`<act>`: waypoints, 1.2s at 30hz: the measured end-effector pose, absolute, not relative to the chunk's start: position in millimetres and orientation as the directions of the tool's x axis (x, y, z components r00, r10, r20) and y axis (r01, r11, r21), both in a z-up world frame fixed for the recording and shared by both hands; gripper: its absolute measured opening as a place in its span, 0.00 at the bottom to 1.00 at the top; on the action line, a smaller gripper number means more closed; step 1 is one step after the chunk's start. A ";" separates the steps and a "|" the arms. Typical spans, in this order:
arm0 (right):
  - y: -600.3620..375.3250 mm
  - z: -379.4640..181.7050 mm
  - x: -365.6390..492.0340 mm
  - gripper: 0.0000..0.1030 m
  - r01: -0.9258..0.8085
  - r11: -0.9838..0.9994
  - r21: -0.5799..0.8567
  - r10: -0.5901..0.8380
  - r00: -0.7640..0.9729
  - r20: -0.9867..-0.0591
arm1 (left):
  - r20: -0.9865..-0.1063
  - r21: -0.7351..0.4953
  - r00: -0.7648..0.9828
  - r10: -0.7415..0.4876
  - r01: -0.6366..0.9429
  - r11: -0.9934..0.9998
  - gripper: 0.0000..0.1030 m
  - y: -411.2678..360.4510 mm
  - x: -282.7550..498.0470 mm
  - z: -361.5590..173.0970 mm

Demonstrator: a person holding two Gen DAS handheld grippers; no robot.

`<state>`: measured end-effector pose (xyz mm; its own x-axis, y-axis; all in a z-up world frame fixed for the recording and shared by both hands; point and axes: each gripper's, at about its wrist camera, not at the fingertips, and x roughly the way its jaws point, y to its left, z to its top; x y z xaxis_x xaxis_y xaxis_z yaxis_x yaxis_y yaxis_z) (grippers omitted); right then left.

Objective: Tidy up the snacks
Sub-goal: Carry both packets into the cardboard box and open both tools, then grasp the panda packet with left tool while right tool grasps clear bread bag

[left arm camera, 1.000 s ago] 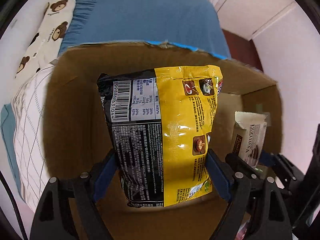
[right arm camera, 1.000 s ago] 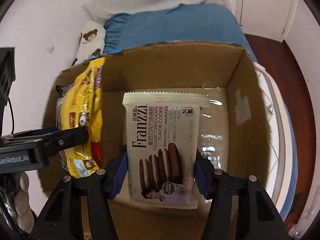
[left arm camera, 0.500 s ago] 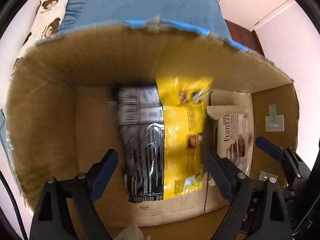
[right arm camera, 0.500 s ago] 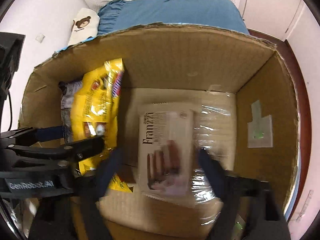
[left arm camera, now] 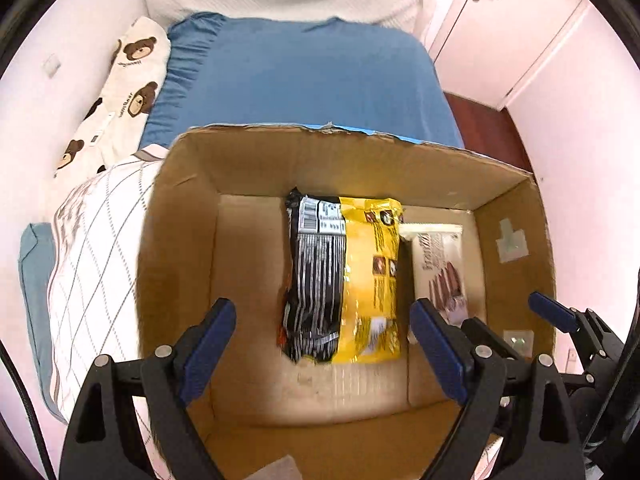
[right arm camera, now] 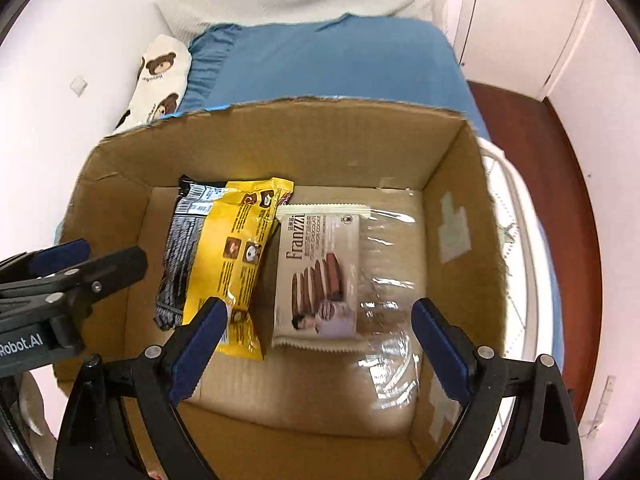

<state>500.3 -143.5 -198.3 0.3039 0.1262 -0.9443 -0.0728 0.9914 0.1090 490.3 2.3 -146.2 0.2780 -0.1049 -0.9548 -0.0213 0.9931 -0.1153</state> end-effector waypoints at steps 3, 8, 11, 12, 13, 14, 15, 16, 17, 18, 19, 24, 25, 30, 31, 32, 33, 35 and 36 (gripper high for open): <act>-145.0 -180.3 478.1 0.93 -0.061 0.994 0.095 0.110 0.360 -0.926 | -0.934 -0.102 0.346 -0.089 -0.019 0.995 0.87 5.2 467.5 -127.7; -147.1 -149.8 440.6 0.93 -0.050 0.996 0.078 0.092 0.449 -0.889 | -0.896 -0.082 0.438 -0.074 0.001 0.997 0.87 3.0 432.9 -98.6; -147.0 -133.5 423.3 0.93 -0.047 0.996 0.073 0.087 0.489 -0.868 | -0.880 -0.087 0.467 -0.086 0.020 0.996 0.87 1.5 414.5 -84.0; -146.4 -127.9 417.3 0.93 -0.047 0.996 0.074 0.087 0.501 -0.861 | -0.874 -0.080 0.480 -0.080 0.022 0.997 0.87 1.0 407.8 -78.8; -146.4 -122.2 411.0 0.93 -0.044 0.996 0.076 0.088 0.514 -0.853 | -0.868 -0.077 0.490 -0.079 0.025 0.997 0.87 1.0 403.1 -75.0; -146.2 -118.3 406.1 0.93 -0.043 0.996 0.077 0.088 0.522 -0.849 | -0.863 -0.072 0.500 -0.076 0.028 0.997 0.87 0.7 398.1 -71.3; -145.9 -112.4 399.6 0.93 -0.043 0.996 0.080 0.091 0.533 -0.841 | -0.858 -0.069 0.508 -0.073 0.027 0.997 0.87 1.0 393.3 -68.1; -145.2 -108.9 394.8 0.93 -0.042 0.996 0.084 0.093 0.541 -0.836 | -0.854 -0.074 0.515 -0.077 0.026 0.997 0.87 1.9 387.5 -64.2; -144.4 -105.6 390.6 0.93 -0.041 0.995 0.087 0.095 0.547 -0.832 | -0.852 -0.079 0.518 -0.081 0.026 0.997 0.87 2.7 383.5 -62.4; -143.9 -102.9 386.2 0.93 -0.042 0.995 0.090 0.098 0.549 -0.830 | -0.849 -0.085 0.522 -0.085 0.023 0.996 0.87 4.1 378.1 -59.7; -143.7 -99.2 379.8 0.93 -0.044 0.994 0.102 0.109 0.553 -0.826 | -0.847 -0.090 0.524 -0.087 0.020 0.996 0.87 5.9 373.1 -57.8; -142.1 -102.3 348.7 0.84 -0.085 0.982 0.168 0.188 0.536 -0.823 | -0.844 -0.089 0.531 -0.075 0.000 0.996 0.87 14.9 342.4 -56.4; -140.5 -108.3 342.1 0.67 -0.092 0.981 0.170 0.193 0.520 -0.832 | -0.845 -0.081 0.531 -0.066 -0.006 0.997 0.87 17.9 334.1 -58.9; -135.7 -156.8 302.1 0.57 -0.076 0.970 0.229 0.240 0.410 -0.880 | -0.885 -0.018 0.466 0.007 -0.048 0.999 0.87 43.0 287.5 -93.2; -135.0 -170.1 291.0 0.57 -0.062 0.968 0.243 0.248 0.380 -0.891 | -0.898 -0.002 0.439 0.023 -0.057 0.998 0.87 50.3 276.2 -105.0; -134.5 -180.3 282.3 0.57 -0.050 0.965 0.257 0.258 0.357 -0.898 | -0.912 0.013 0.409 0.035 -0.057 0.998 0.87 57.6 264.1 -118.3; -134.3 -191.7 272.6 0.57 -0.034 0.962 0.272 0.268 0.331 -0.905 | -0.922 0.031 0.385 0.048 -0.050 0.998 0.87 63.2 254.6 -129.3; -133.9 -215.4 255.2 0.57 -0.003 0.956 0.294 0.284 0.273 -0.919 | -0.943 0.090 0.321 0.088 -0.009 0.996 0.87 70.8 233.4 -157.6; -134.5 -227.0 247.6 0.57 0.015 0.952 0.305 0.292 0.246 -0.924 | -0.952 0.113 0.289 0.100 0.028 0.993 0.87 72.5 223.8 -171.5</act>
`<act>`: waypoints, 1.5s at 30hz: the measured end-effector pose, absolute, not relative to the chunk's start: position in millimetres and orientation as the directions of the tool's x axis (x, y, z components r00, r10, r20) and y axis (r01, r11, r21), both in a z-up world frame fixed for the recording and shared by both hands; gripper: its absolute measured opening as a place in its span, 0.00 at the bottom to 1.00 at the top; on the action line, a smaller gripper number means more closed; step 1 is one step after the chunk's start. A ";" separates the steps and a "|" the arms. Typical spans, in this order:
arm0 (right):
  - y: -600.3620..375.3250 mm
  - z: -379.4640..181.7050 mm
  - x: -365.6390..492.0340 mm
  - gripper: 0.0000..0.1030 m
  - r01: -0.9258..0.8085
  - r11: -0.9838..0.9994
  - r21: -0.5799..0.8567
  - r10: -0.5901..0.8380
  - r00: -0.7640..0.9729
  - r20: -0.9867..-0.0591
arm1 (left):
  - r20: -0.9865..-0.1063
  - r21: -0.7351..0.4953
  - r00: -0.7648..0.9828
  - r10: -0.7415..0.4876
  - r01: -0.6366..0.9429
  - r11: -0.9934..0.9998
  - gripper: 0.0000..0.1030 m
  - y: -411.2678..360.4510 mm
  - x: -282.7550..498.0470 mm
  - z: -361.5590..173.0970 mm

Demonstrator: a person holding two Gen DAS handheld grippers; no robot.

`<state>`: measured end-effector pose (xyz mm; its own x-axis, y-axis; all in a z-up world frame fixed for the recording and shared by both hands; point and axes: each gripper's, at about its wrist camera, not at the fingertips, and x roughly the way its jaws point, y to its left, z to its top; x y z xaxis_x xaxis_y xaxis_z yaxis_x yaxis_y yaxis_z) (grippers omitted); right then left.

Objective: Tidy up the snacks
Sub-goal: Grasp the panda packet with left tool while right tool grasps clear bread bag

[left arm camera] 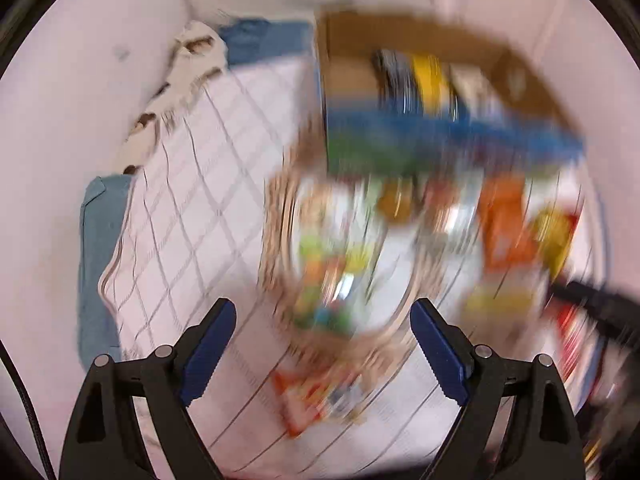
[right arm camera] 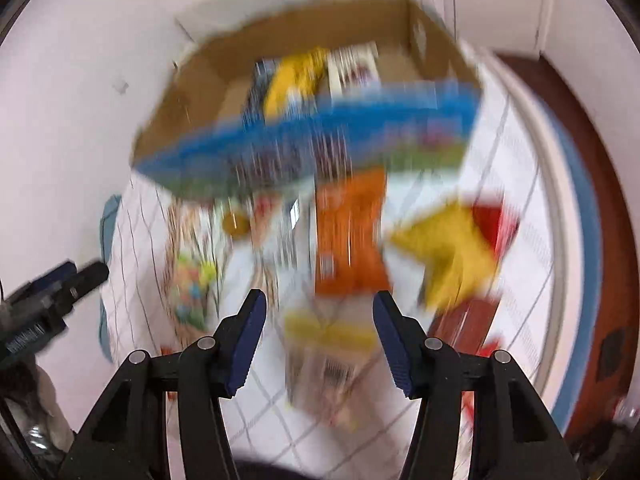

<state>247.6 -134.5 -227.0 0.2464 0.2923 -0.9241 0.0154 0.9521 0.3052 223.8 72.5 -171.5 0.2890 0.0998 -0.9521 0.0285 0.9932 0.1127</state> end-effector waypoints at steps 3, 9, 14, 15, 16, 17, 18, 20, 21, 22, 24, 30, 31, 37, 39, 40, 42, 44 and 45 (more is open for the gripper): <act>-131.7 -259.0 226.5 0.57 0.045 0.951 0.305 0.294 0.173 -0.940 | -0.969 0.177 0.205 0.141 0.170 0.969 0.87 71.7 195.7 -210.1; -116.7 -281.2 209.3 0.57 0.034 0.959 0.281 0.276 0.105 -0.955 | -0.956 0.292 0.132 0.261 0.459 0.839 0.87 48.1 159.3 -270.9; -102.7 -283.3 211.1 0.57 0.010 0.970 0.244 0.242 0.098 -0.965 | -0.956 0.292 0.101 0.275 0.368 0.883 0.85 53.5 191.0 -289.7; -100.8 -284.7 213.2 0.58 0.009 0.973 0.230 0.228 0.097 -0.969 | -0.964 0.268 0.091 0.252 0.302 0.915 0.85 61.2 205.1 -288.2; -98.6 -286.6 215.7 0.60 0.009 0.975 0.221 0.219 0.094 -0.971 | -0.969 0.248 0.084 0.234 0.248 0.937 0.85 68.8 214.3 -287.4; -97.9 -288.8 217.5 0.61 0.013 0.977 0.215 0.213 0.091 -0.973 | -0.973 0.226 0.076 0.216 0.185 0.956 0.85 78.0 223.9 -286.1; -99.1 -291.2 219.8 0.64 0.018 0.978 0.206 0.203 0.090 -0.975 | -0.979 0.200 0.067 0.193 0.130 0.971 0.85 87.0 232.2 -284.2; -93.3 -299.9 222.1 0.66 0.030 0.981 0.190 0.188 0.076 -0.979 | -0.992 0.121 0.040 0.120 0.030 0.992 0.85 103.9 243.5 -278.3; -91.2 -304.3 224.0 0.67 0.037 0.982 0.186 0.183 0.068 -0.981 | -0.996 0.079 0.033 0.079 -0.013 0.997 0.85 111.7 245.7 -273.8; -88.4 -310.0 226.1 0.69 0.042 0.982 0.187 0.184 0.056 -0.981 | -0.999 0.037 0.035 0.039 -0.052 0.998 0.85 119.8 245.9 -268.4; -83.9 -319.3 229.5 0.71 0.048 0.980 0.193 0.191 0.041 -0.981 | -0.999 -0.006 0.041 -0.003 -0.084 0.996 0.85 129.0 242.1 -259.0; -59.3 -329.4 227.9 0.61 -0.060 0.986 0.157 0.159 0.038 -0.987 | -1.000 -0.010 0.025 -0.013 0.121 0.993 0.85 107.0 206.8 -249.7; -57.1 -328.7 226.3 0.60 -0.077 0.985 0.156 0.159 0.034 -0.987 | -0.999 0.034 0.031 0.027 0.218 0.975 0.85 94.9 197.5 -249.4; -55.7 -329.9 219.5 0.60 -0.099 0.982 0.162 0.163 0.003 -0.987 | -0.968 0.234 0.066 0.241 0.573 0.786 0.85 46.8 158.1 -280.6; -54.4 -330.8 219.5 0.60 -0.100 0.982 0.157 0.158 0.000 -0.987 | -0.966 0.236 0.041 0.257 0.558 0.796 0.76 48.5 160.5 -295.6; -54.3 -330.8 219.0 0.60 -0.102 0.983 0.155 0.156 0.000 -0.988 | -0.970 0.210 0.000 0.244 0.510 0.834 0.61 54.3 167.6 -302.8; -54.2 -330.5 218.1 0.60 -0.105 0.983 0.152 0.153 -0.001 -0.988 | -0.982 0.149 -0.050 0.183 0.391 0.908 0.59 68.1 179.7 -307.7; -50.6 -333.1 218.7 0.60 -0.102 0.983 0.156 0.156 -0.001 -0.988 | -0.995 0.045 -0.080 0.063 0.211 0.976 0.59 91.0 194.9 -304.2; -51.7 -332.7 219.0 0.60 -0.099 0.982 0.159 0.160 -0.001 -0.987 | -0.996 0.000 -0.084 0.012 0.131 0.991 0.59 102.1 200.4 -302.6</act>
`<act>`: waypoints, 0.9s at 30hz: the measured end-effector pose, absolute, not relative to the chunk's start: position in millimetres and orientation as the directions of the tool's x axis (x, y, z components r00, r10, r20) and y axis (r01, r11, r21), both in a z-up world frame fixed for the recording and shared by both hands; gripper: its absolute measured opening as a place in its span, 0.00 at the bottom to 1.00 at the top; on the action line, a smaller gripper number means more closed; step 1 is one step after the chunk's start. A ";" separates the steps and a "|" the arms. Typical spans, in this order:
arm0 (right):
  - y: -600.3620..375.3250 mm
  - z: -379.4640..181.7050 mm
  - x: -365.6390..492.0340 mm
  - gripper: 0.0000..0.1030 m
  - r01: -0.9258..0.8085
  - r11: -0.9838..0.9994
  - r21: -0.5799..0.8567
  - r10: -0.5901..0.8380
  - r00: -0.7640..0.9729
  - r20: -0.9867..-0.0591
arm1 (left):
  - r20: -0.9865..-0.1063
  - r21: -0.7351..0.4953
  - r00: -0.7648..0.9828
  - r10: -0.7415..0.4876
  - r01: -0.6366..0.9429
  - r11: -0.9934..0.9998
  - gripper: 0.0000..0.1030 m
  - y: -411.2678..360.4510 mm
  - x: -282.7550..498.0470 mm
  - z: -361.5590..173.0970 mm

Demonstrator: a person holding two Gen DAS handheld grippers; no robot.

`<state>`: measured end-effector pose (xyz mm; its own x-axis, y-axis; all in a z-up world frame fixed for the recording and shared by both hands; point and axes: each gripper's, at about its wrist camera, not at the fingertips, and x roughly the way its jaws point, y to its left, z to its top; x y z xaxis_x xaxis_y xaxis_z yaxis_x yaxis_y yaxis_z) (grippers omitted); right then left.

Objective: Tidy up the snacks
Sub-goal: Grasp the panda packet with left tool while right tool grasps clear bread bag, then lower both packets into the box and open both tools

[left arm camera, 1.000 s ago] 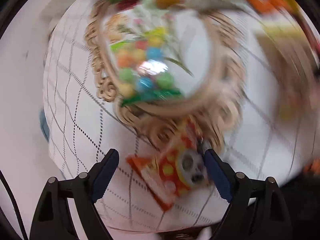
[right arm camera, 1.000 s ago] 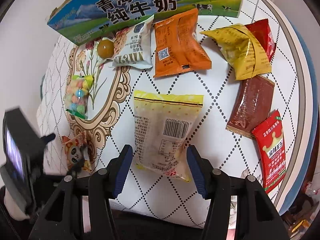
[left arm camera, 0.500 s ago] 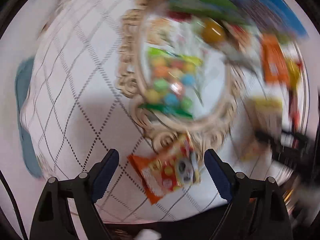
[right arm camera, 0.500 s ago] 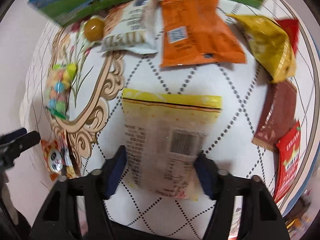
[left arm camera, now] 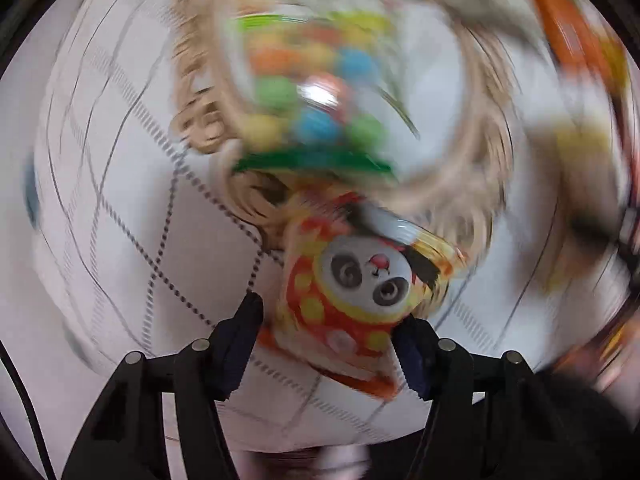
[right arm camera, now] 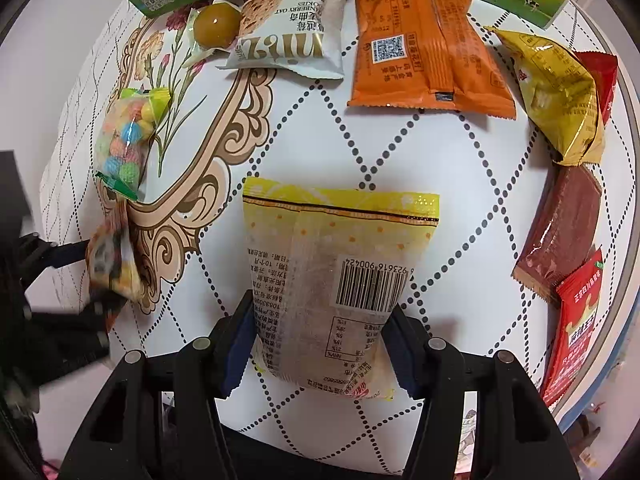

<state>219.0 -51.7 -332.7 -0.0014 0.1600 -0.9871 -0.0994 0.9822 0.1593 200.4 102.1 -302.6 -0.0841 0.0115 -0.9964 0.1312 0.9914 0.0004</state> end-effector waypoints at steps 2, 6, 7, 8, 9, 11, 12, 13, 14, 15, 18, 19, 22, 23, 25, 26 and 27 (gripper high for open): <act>-52.4 -332.1 219.8 0.60 -0.093 0.981 0.172 0.173 -0.001 -0.985 | -0.992 -0.080 -0.096 -0.078 0.018 0.997 0.59 116.3 207.1 -301.8; -64.0 -326.2 226.7 0.60 -0.055 0.975 0.217 0.217 0.000 -0.976 | -0.971 -0.195 -0.118 -0.208 -0.112 0.974 0.59 138.1 216.9 -311.4; -67.2 -325.0 228.4 0.60 -0.041 0.973 0.228 0.228 -0.003 -0.974 | -0.971 -0.194 -0.119 -0.209 -0.125 0.973 0.59 140.3 220.6 -313.2; -69.1 -325.3 230.4 0.60 -0.033 0.972 0.233 0.233 -0.005 -0.973 | -0.973 -0.184 -0.116 -0.200 -0.130 0.974 0.59 138.7 220.6 -315.0; -70.2 -325.7 231.7 0.60 -0.028 0.971 0.236 0.236 -0.010 -0.972 | -0.976 -0.173 -0.108 -0.187 -0.128 0.977 0.59 141.0 216.7 -318.9; -71.3 -324.9 233.0 0.60 -0.028 0.970 0.241 0.241 -0.009 -0.971 | -0.985 -0.143 -0.075 -0.153 -0.131 0.981 0.52 128.6 211.2 -315.5; -72.1 -324.1 233.4 0.59 -0.031 0.969 0.244 0.244 -0.008 -0.970 | -0.988 -0.135 -0.063 -0.144 -0.132 0.982 0.47 118.2 195.8 -323.8; -73.8 -322.7 234.1 0.57 -0.034 0.968 0.248 0.248 0.000 -0.969 | -0.989 -0.130 -0.047 -0.137 -0.129 0.983 0.44 115.9 190.9 -320.4; -77.2 -322.0 233.3 0.55 -0.040 0.967 0.251 0.252 0.007 -0.968 | -0.990 -0.127 -0.039 -0.133 -0.130 0.983 0.43 112.5 186.7 -317.2; -78.8 -322.2 234.6 0.50 -0.045 0.967 0.252 0.253 0.011 -0.968 | -0.991 -0.123 -0.031 -0.128 -0.132 0.984 0.43 110.2 181.7 -314.7; -84.4 -315.1 232.3 0.49 -0.046 0.963 0.264 0.265 0.018 -0.964 | -0.992 -0.125 -0.013 -0.128 -0.130 0.984 0.41 98.6 182.0 -310.8; -87.2 -311.8 232.4 0.49 -0.046 0.962 0.268 0.269 0.023 -0.963 | -0.991 -0.132 -0.008 -0.135 -0.131 0.982 0.41 95.2 181.1 -309.1; -96.0 -301.4 227.4 0.48 -0.043 0.954 0.296 0.298 0.042 -0.954 | -0.986 -0.166 0.015 -0.165 -0.131 0.977 0.41 90.3 172.3 -283.3; -99.7 -296.0 225.3 0.48 -0.042 0.951 0.307 0.309 0.048 -0.950 | -0.982 -0.186 0.027 -0.185 -0.123 0.975 0.41 84.3 170.9 -274.0; -109.2 -274.9 227.0 0.48 -0.046 0.941 0.336 0.339 0.072 -0.938 | -0.975 -0.219 0.057 -0.214 -0.109 0.970 0.41 73.6 173.3 -253.8; -108.7 -266.1 228.3 0.48 -0.048 0.937 0.347 0.350 0.083 -0.933 | -0.970 -0.237 0.073 -0.231 -0.100 0.966 0.41 70.1 174.2 -243.7; -114.8 -249.7 231.6 0.48 -0.056 0.931 0.361 0.365 0.104 -0.925 | -0.965 -0.255 0.092 -0.246 -0.093 0.963 0.41 64.9 176.3 -231.7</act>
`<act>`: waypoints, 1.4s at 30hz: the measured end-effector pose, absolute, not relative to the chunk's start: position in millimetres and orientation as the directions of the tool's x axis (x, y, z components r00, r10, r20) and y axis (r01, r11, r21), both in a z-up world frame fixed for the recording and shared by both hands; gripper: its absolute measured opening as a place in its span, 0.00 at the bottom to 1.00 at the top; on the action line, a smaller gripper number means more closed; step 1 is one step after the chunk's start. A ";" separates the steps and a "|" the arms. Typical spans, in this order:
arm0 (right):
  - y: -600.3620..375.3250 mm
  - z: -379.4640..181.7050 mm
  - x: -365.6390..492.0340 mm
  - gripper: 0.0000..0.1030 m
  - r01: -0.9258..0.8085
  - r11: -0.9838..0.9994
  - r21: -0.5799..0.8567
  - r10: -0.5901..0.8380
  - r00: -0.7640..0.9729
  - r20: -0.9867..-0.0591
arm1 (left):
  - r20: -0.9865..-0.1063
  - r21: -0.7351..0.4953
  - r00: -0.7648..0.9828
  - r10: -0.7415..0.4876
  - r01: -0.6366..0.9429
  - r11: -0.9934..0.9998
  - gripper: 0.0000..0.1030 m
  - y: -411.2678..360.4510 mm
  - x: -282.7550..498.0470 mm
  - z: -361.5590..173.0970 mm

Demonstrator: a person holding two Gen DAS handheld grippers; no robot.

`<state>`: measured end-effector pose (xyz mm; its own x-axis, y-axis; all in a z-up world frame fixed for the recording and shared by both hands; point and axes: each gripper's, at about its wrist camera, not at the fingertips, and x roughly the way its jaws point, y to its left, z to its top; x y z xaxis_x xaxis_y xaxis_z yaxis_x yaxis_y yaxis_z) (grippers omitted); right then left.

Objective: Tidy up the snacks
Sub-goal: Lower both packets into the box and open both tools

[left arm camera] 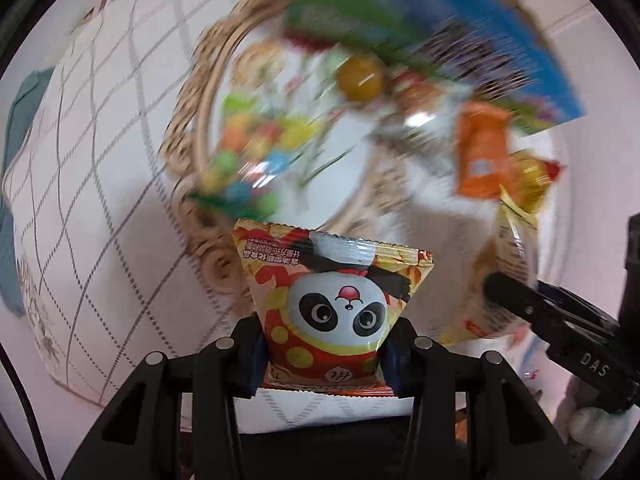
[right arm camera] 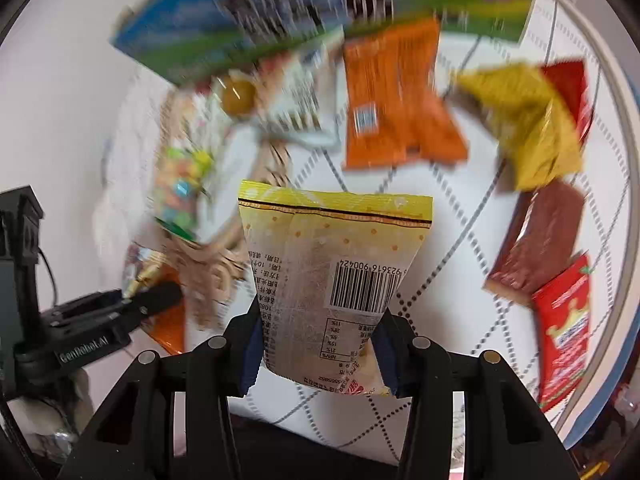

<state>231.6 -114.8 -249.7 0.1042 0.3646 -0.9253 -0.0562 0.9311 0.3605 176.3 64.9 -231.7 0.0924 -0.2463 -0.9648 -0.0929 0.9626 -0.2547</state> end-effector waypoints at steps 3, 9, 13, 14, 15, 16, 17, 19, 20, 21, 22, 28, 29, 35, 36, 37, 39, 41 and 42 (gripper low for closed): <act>-132.0 -209.5 247.3 0.48 -0.076 0.923 0.378 0.385 0.164 -0.908 | -0.942 -0.315 0.146 -0.303 -0.064 0.947 0.41 49.0 195.3 -193.8; -161.0 -128.1 317.6 0.48 -0.127 0.938 0.323 0.347 0.316 -0.883 | -0.894 -0.378 0.250 -0.371 0.022 0.926 0.41 15.4 299.1 -119.3; -181.0 -111.2 397.3 0.48 -0.106 0.961 0.256 0.277 0.357 -0.892 | -0.898 -0.319 0.307 -0.315 0.041 0.947 0.41 8.7 371.1 -94.7; -183.4 -113.0 414.9 0.48 -0.093 0.965 0.246 0.263 0.354 -0.898 | -0.904 -0.299 0.308 -0.297 0.042 0.953 0.41 6.6 391.4 -92.8; -184.0 -116.1 426.2 0.48 -0.088 0.966 0.244 0.259 0.348 -0.901 | -0.908 -0.285 0.308 -0.282 0.036 0.958 0.41 7.4 405.3 -94.5; -186.1 -119.7 447.4 0.48 -0.081 0.966 0.247 0.260 0.334 -0.906 | -0.916 -0.263 0.304 -0.261 0.035 0.964 0.41 7.5 425.0 -99.0; -186.7 -124.5 467.5 0.48 -0.077 0.968 0.240 0.252 0.316 -0.915 | -0.931 -0.228 0.284 -0.229 0.039 0.973 0.41 7.0 446.4 -105.9; -189.8 -133.2 497.7 0.48 -0.067 0.972 0.226 0.235 0.291 -0.927 | -0.945 -0.182 0.273 -0.180 0.018 0.983 0.41 11.8 471.3 -116.9; -190.0 -137.0 507.5 0.48 -0.063 0.975 0.215 0.224 0.284 -0.932 | -0.955 -0.151 0.255 -0.149 0.012 0.988 0.41 13.3 486.1 -122.5; -189.6 -143.0 520.6 0.48 -0.058 0.977 0.206 0.214 0.270 -0.939 | -0.962 -0.130 0.241 -0.124 -0.008 0.991 0.41 16.4 497.0 -124.9; -190.5 -150.1 532.5 0.48 -0.046 0.977 0.206 0.211 0.252 -0.944 | -0.966 -0.120 0.232 -0.112 -0.023 0.992 0.41 22.3 502.0 -127.7; -192.2 -179.7 564.0 0.58 -0.029 0.989 0.142 0.145 0.196 -0.970 | -0.985 -0.045 0.169 -0.038 -0.036 0.998 0.41 33.3 538.1 -162.2; -183.1 -187.2 568.2 0.65 -0.028 0.991 0.128 0.131 0.195 -0.972 | -0.985 -0.039 0.169 -0.033 -0.034 0.999 0.43 33.5 541.4 -164.0; -179.9 -194.2 575.5 0.94 -0.022 0.993 0.120 0.122 0.194 -0.973 | -0.984 -0.064 0.170 -0.055 -0.046 0.997 0.89 38.6 549.2 -177.1; -179.5 -196.5 574.9 0.95 -0.019 0.994 0.112 0.114 0.189 -0.975 | -0.984 -0.070 0.166 -0.061 -0.049 0.996 0.89 39.1 548.5 -179.3; -179.2 -198.2 574.4 0.95 -0.013 0.994 0.108 0.108 0.186 -0.976 | -0.984 -0.073 0.164 -0.063 -0.054 0.996 0.89 40.0 547.4 -181.2; -178.5 -200.0 570.7 0.95 -0.011 0.993 0.115 0.115 0.188 -0.975 | -0.984 -0.078 0.163 -0.068 -0.058 0.995 0.89 40.7 544.1 -183.7; -178.4 -201.9 565.9 0.95 -0.002 0.993 0.120 0.118 0.193 -0.974 | -0.984 -0.076 0.166 -0.065 -0.061 0.995 0.89 40.9 538.4 -184.7; -177.6 -203.2 563.3 0.95 -0.004 0.993 0.119 0.118 0.196 -0.973 | -0.983 -0.081 0.171 -0.070 -0.059 0.995 0.89 40.6 534.3 -184.4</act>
